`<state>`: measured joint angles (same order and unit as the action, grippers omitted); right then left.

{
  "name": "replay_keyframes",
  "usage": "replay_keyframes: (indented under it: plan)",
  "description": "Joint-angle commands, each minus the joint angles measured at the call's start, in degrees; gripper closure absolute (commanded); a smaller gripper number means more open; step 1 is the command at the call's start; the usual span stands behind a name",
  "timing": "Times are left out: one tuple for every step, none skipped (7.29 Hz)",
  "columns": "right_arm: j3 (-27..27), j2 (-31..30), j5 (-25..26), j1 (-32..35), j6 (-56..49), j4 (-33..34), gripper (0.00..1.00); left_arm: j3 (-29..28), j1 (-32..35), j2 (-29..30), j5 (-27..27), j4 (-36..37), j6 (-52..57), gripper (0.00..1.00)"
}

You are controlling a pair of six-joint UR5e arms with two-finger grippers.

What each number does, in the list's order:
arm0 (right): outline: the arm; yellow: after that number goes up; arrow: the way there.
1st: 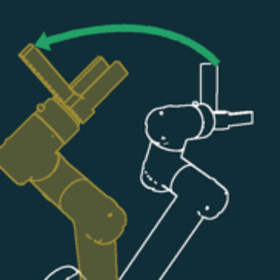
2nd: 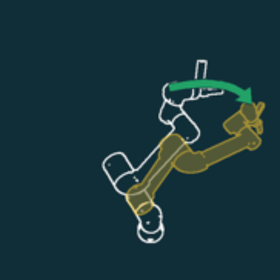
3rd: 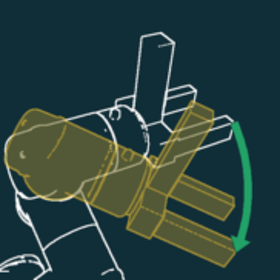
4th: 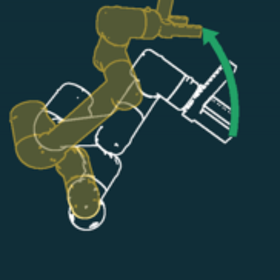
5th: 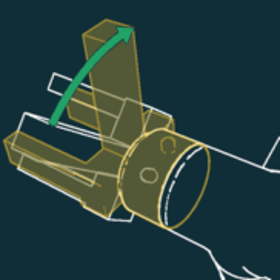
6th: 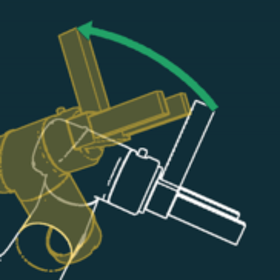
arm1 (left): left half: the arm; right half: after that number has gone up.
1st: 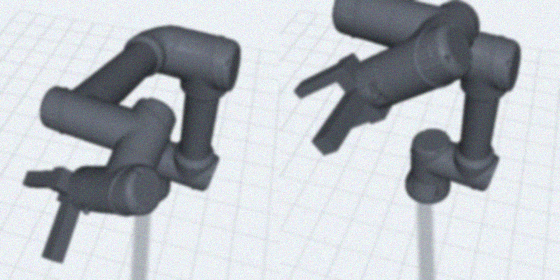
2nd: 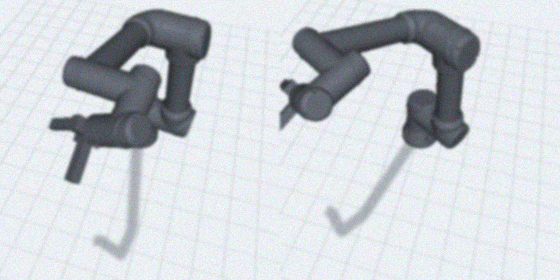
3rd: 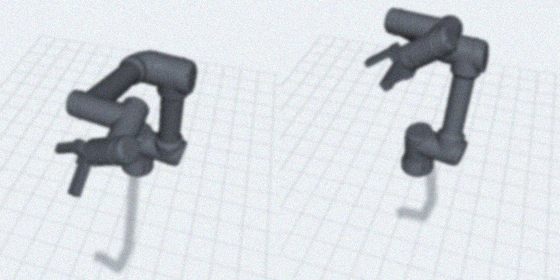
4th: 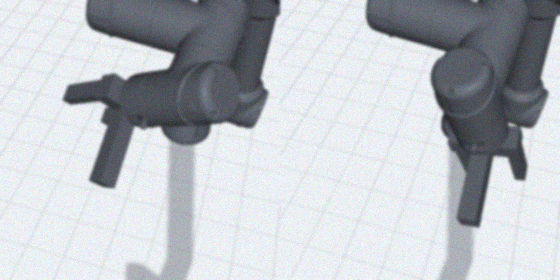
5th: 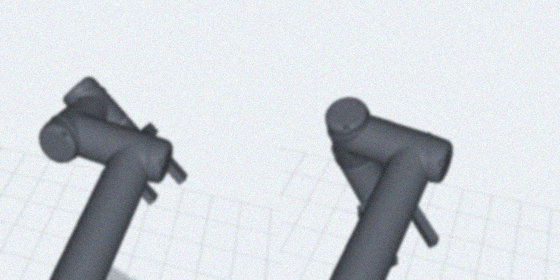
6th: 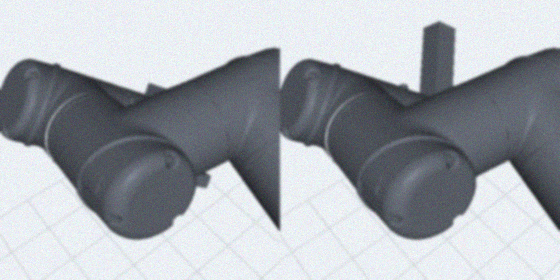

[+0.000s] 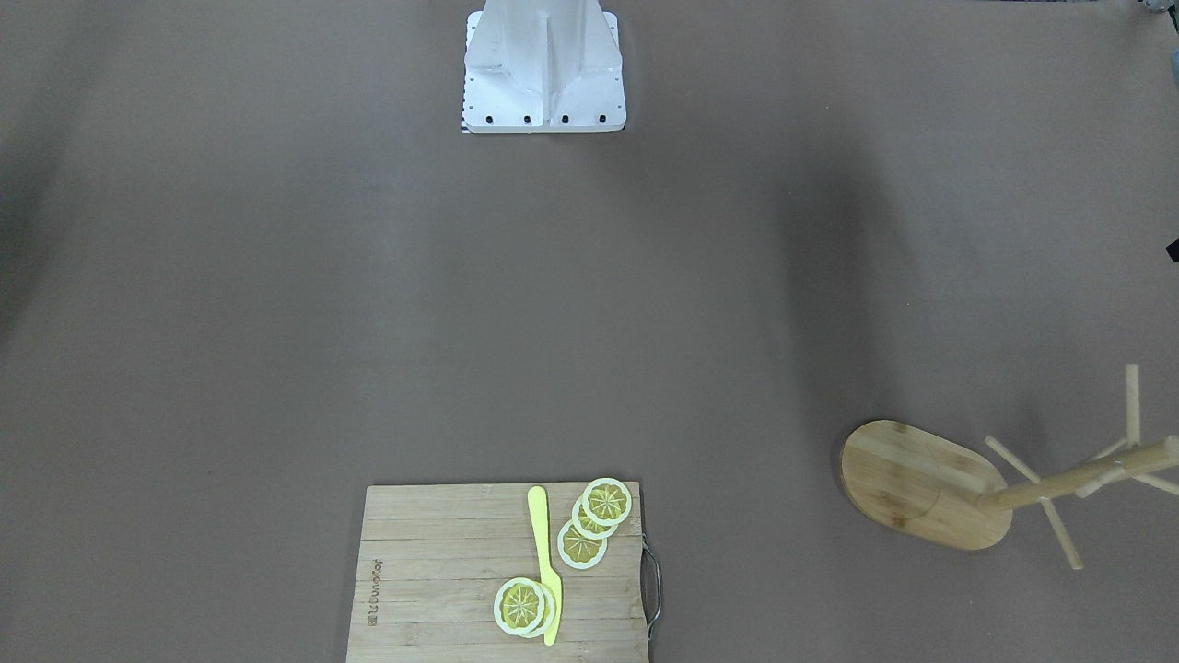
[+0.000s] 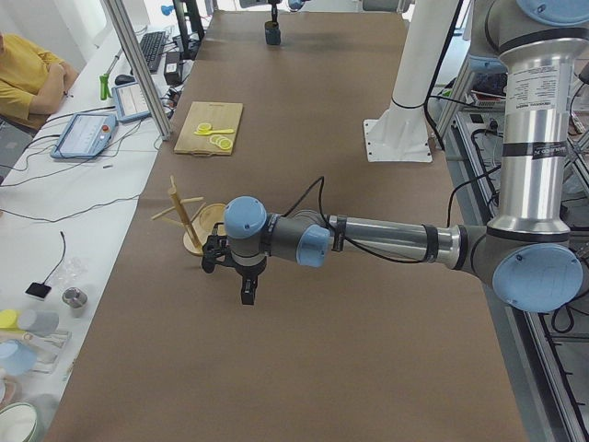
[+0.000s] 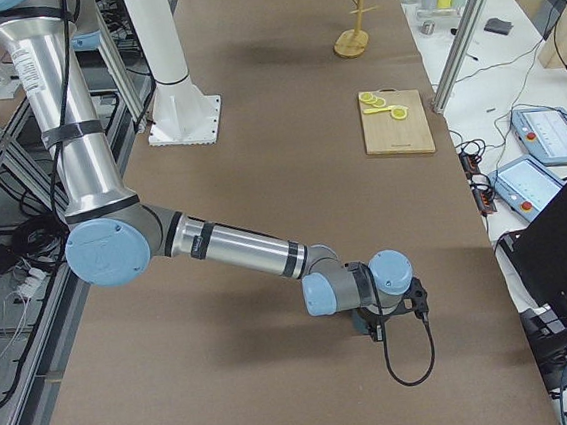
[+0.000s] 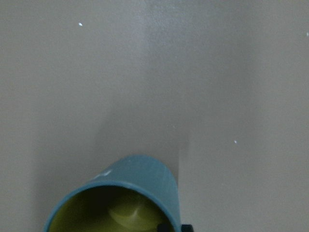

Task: Hang cup on storage rack

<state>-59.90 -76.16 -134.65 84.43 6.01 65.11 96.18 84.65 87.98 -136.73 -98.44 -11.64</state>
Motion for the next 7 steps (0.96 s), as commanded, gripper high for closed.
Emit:
replay_keyframes:
  plan:
    - [-6.67, 2.94, -0.61, -4.94, 7.03, 0.19, 1.0, 0.24, -0.01, 0.0, -0.11, 0.0, -0.05, 0.01]
    - [-11.16, 3.64, -0.44, -8.11, 11.52, 0.1, 1.0, 0.33, -0.01, 0.08, -0.2, 0.0, -0.05, 0.01]
    - [-15.3, 4.87, -0.61, -12.06, 13.48, 0.36, 1.0, 0.24, -0.01, 0.08, -0.2, 0.0, -0.05, 0.01]
    - [-18.64, 6.44, -0.53, -16.1, 18.81, 0.37, 1.0, 0.41, -0.01, 0.08, -0.2, 0.0, -0.05, 0.01]
    - [-21.2, 8.81, 0.78, -21.28, 27.47, 0.37, 1.0, 0.33, -0.01, 0.17, -0.2, -0.7, -0.05, 0.01]
    - [-22.36, 12.31, 3.4, -25.5, 36.44, 0.54, 1.0, -0.19, -0.1, 0.17, -0.11, -1.57, -0.05, 0.01]
    - [-22.8, 15.74, 4.39, -29.2, 48.1, 1.15, 1.0, -0.29, -0.1, 0.17, -0.11, -2.1, -0.05, 0.01]
